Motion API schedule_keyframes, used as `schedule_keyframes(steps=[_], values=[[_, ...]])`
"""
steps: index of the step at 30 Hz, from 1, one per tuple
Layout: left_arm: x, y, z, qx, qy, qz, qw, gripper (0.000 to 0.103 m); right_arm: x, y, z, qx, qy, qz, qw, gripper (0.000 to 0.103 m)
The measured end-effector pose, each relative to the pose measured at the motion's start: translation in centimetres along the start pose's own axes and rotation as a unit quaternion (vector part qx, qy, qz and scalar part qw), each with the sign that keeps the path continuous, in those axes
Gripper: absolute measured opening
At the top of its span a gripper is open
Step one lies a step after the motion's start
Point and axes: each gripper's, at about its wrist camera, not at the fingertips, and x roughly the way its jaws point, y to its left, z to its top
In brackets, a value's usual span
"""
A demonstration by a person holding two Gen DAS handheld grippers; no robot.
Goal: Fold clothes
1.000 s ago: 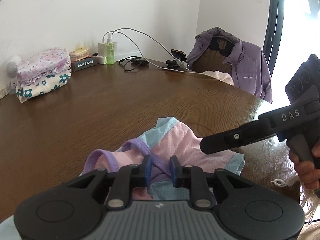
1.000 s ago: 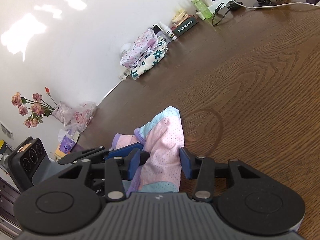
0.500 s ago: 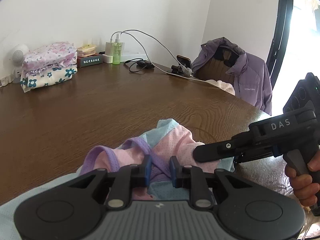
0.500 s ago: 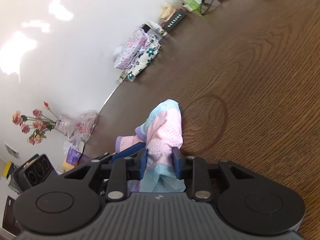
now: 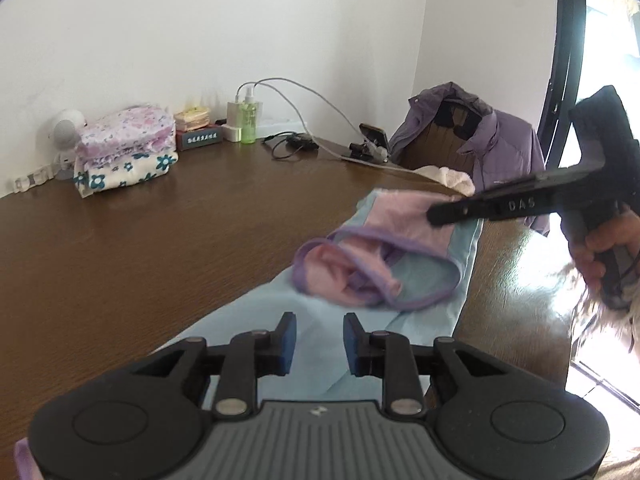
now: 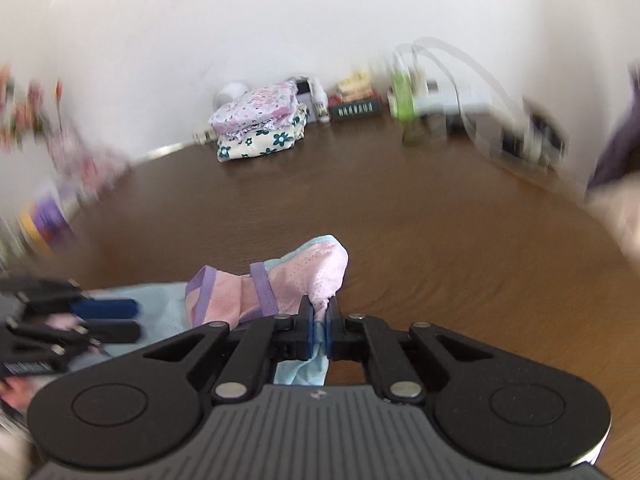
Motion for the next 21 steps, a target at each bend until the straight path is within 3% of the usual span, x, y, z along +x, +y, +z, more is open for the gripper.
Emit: schedule_keyframes(steps=[2, 5, 9, 13, 21], values=[[-0.1, 0.0, -0.8, 0.0, 0.008, 0.005, 1.0, 0.024, -0.5, 3.2, 0.8, -0.109, -0.013, -0.022, 0.994, 0.005], [-0.4, 0.2, -1.7, -0.009, 0.016, 0.016, 0.9997, 0.024, -0.6, 8.4, 0.5, -0.247, -0.024, -0.024, 0.969, 0.005], [-0.9, 1.2, -2.6, -0.038, 0.023, 0.023, 0.9988, 0.025, 0.2, 13.8, -1.9, -0.339, -0.017, 0.008, 0.941, 0.005], [-1.3, 1.6, -2.9, -0.044, 0.022, 0.023, 0.9985, 0.025, 0.6, 16.3, -3.6, -0.348, -0.012, 0.04, 0.936, 0.005], [-2.4, 2.2, -2.9, -0.051, 0.004, 0.018, 0.9985, 0.026, 1.5, 16.6, -4.9, -0.317, 0.006, 0.068, 0.946, 0.005]])
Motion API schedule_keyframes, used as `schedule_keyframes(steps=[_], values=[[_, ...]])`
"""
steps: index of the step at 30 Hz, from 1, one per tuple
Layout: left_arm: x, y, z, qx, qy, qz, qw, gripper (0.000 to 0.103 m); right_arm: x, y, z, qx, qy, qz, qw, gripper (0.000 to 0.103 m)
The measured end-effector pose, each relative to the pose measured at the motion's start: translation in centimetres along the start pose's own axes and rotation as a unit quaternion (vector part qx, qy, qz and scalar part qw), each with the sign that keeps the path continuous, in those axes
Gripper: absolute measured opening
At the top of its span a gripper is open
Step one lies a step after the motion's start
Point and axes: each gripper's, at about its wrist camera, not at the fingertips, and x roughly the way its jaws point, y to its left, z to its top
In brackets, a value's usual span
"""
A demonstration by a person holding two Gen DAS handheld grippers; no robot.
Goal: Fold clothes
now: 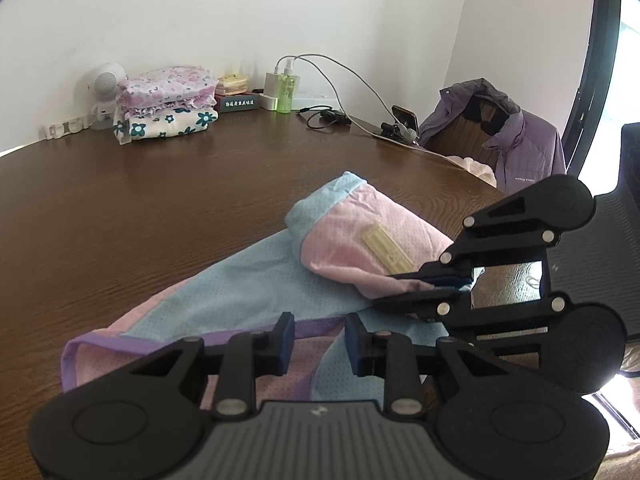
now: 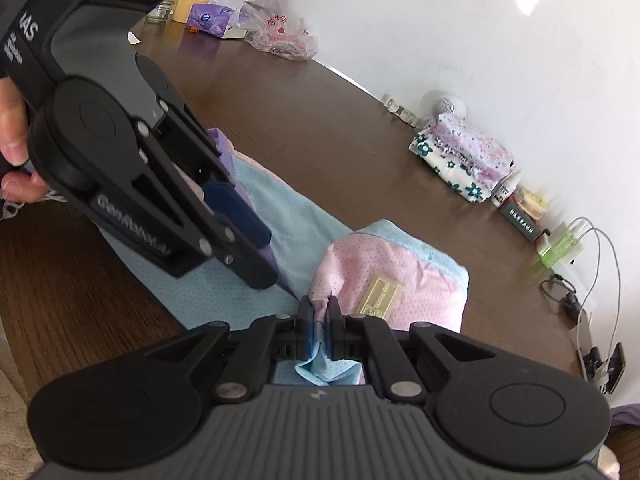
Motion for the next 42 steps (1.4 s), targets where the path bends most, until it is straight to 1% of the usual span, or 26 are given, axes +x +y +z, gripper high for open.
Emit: schedule_keyframes(steps=[1, 4, 7, 9, 11, 18, 22, 25, 28, 32, 36, 39, 41, 42], values=[[-0.4, 0.2, 0.2, -0.003, -0.009, -0.001, 1.0, 0.027, 0.0, 0.0, -0.1, 0.003, -0.001, 0.002, 1.0, 0.005], [-1.3, 0.8, 1.0, -0.016, -0.029, 0.004, 0.9994, 0.034, 0.2, -0.3, -0.3, 0.021, -0.002, 0.01, 1.0, 0.006], [-1.8, 1.3, 1.8, -0.028, -0.042, 0.014, 0.9986, 0.034, 0.3, -0.4, -0.5, 0.037, -0.007, 0.012, 0.999, 0.006], [-1.6, 1.5, 1.9, -0.03, -0.036, 0.023, 0.9986, 0.034, 0.1, -0.5, -0.5, 0.047, -0.013, 0.012, 0.999, 0.006], [-1.2, 1.7, 1.9, -0.029, -0.025, 0.033, 0.9987, 0.032, -0.1, -0.9, -0.5, 0.056, -0.019, 0.01, 0.998, 0.006], [0.3, 1.7, 1.2, -0.018, 0.007, 0.037, 0.9991, 0.031, 0.1, -1.5, -0.8, 0.077, -0.022, 0.013, 0.997, 0.006], [1.1, 2.0, 0.7, -0.018, 0.026, 0.046, 0.9985, 0.031, 0.1, -2.1, -0.8, 0.084, -0.023, -0.012, 0.996, 0.006], [1.1, 2.0, 0.4, -0.014, 0.024, 0.047, 0.9985, 0.031, 0.3, -2.5, -1.0, 0.078, -0.015, -0.029, 0.996, 0.006], [1.1, 1.9, 0.3, -0.006, 0.023, 0.05, 0.9985, 0.031, 0.1, -3.2, -1.5, 0.079, -0.009, -0.036, 0.996, 0.006], [1.1, 1.6, 0.3, 0.001, 0.024, 0.053, 0.9983, 0.032, -0.5, -4.4, -2.0, 0.073, -0.003, -0.067, 0.995, 0.006], [1.1, 1.5, 0.3, 0.007, 0.024, 0.057, 0.9981, 0.032, -0.8, -4.7, -2.0, 0.087, -0.008, -0.033, 0.996, 0.006], [1.1, 1.4, 0.9, 0.002, 0.032, 0.06, 0.9977, 0.033, -0.3, -3.7, -2.1, 0.075, -0.005, -0.024, 0.997, 0.006], [0.6, 0.8, 1.7, 0.014, 0.017, 0.053, 0.9984, 0.033, 0.0, -2.9, -2.1, 0.066, -0.003, -0.018, 0.998, 0.007], [0.2, 0.3, 2.2, 0.024, 0.003, 0.044, 0.9987, 0.033, 0.2, -2.6, -2.2, 0.062, -0.001, -0.015, 0.998, 0.011]])
